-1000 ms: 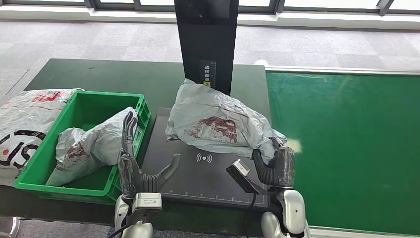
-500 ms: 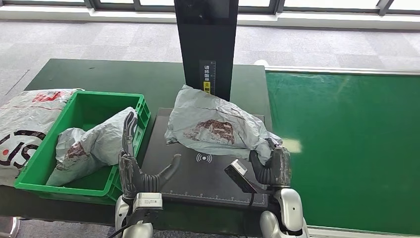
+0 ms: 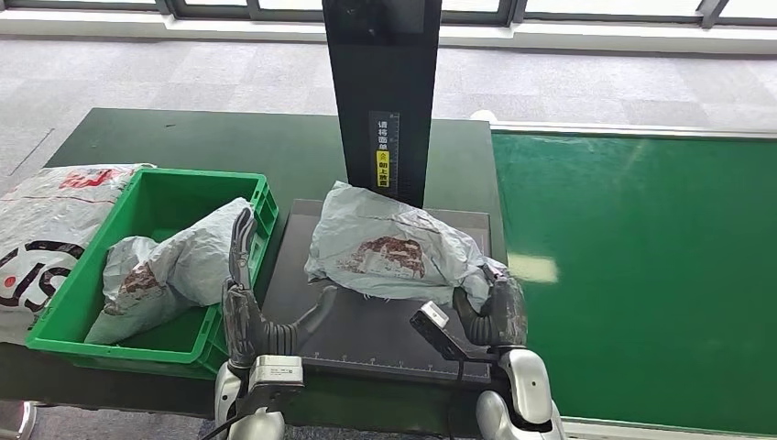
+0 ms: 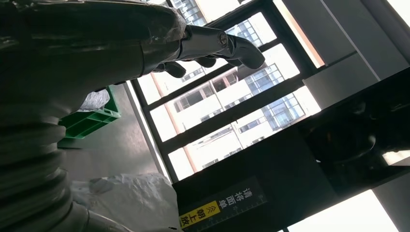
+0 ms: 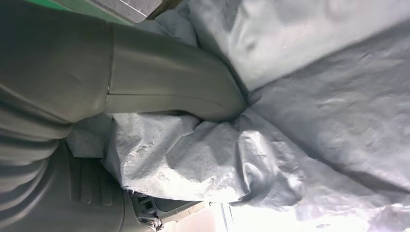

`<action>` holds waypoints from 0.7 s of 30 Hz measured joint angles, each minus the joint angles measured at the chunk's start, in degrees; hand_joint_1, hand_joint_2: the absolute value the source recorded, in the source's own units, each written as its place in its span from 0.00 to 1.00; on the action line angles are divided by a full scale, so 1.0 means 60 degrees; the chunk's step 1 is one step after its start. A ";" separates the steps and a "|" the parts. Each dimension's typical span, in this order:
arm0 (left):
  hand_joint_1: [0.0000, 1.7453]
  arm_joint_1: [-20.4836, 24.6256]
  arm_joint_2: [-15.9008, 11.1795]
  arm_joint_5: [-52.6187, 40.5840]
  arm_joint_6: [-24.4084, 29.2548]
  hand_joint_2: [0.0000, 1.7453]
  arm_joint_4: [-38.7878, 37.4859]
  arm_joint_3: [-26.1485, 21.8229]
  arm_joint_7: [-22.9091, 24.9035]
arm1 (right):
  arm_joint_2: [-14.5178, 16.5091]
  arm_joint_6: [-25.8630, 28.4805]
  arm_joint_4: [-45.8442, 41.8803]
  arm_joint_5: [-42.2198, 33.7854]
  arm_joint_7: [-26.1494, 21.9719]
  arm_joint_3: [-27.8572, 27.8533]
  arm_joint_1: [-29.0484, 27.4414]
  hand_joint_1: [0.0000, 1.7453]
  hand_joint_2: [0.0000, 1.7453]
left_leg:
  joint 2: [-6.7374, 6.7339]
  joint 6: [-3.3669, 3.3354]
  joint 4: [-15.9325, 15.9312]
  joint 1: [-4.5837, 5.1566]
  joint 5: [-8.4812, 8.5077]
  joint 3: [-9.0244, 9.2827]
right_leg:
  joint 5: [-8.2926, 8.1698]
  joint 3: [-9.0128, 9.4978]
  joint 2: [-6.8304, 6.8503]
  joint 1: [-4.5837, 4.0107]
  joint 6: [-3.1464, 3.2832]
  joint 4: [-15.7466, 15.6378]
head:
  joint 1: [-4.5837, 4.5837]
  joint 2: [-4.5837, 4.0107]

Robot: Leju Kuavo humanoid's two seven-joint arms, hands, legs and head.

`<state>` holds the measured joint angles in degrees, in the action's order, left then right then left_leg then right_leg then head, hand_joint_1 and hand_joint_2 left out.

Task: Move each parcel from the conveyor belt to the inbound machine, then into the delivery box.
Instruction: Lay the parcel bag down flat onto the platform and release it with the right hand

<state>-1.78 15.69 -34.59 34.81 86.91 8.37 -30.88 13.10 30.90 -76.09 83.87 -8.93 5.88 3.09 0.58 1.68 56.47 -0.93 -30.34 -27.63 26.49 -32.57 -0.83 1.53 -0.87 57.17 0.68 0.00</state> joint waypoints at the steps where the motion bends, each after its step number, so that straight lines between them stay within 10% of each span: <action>1: 0.00 0.0002 0.0000 0.0001 -0.0014 1.00 -0.0005 0.0000 0.0001 | -0.0002 -0.0032 0.0021 -0.0033 0.0009 -0.0003 -0.0002 0.00 0.50 | 0.0000 0.0000 0.0000 0.0000 0.0000 0.0002 | 0.0000 0.0000 0.0000 0.0000 0.0000 0.0000 | 0.0000 0.0000; 3: 0.00 0.0009 0.0000 -0.0001 -0.0065 1.00 -0.0014 0.0000 0.0011 | -0.0004 -0.0121 0.0049 -0.0163 0.0012 -0.0016 -0.0023 0.00 0.00 | 0.0000 0.0000 0.0000 0.0000 0.0000 0.0005 | 0.0000 0.0000 0.0000 0.0000 0.0000 0.0000 | 0.0000 0.0000; 21: 0.00 0.0028 0.0000 -0.0189 -0.0060 1.00 -0.0090 0.0000 0.0148 | -0.0005 0.0540 -0.0422 -0.2107 -0.1325 -0.0044 -0.0404 0.00 0.00 | -0.0001 0.0000 0.0002 0.0002 0.0000 0.0009 | -0.0001 0.0001 -0.0001 0.0000 0.0000 0.0000 | 0.0000 0.0000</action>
<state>-1.61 15.69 -35.72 34.45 86.37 8.37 -29.99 13.07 34.14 -78.63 71.23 -16.88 5.62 0.67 0.58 1.68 56.48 -0.92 -30.34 -27.58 26.49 -32.57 -0.83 1.53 -0.87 57.17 0.68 0.00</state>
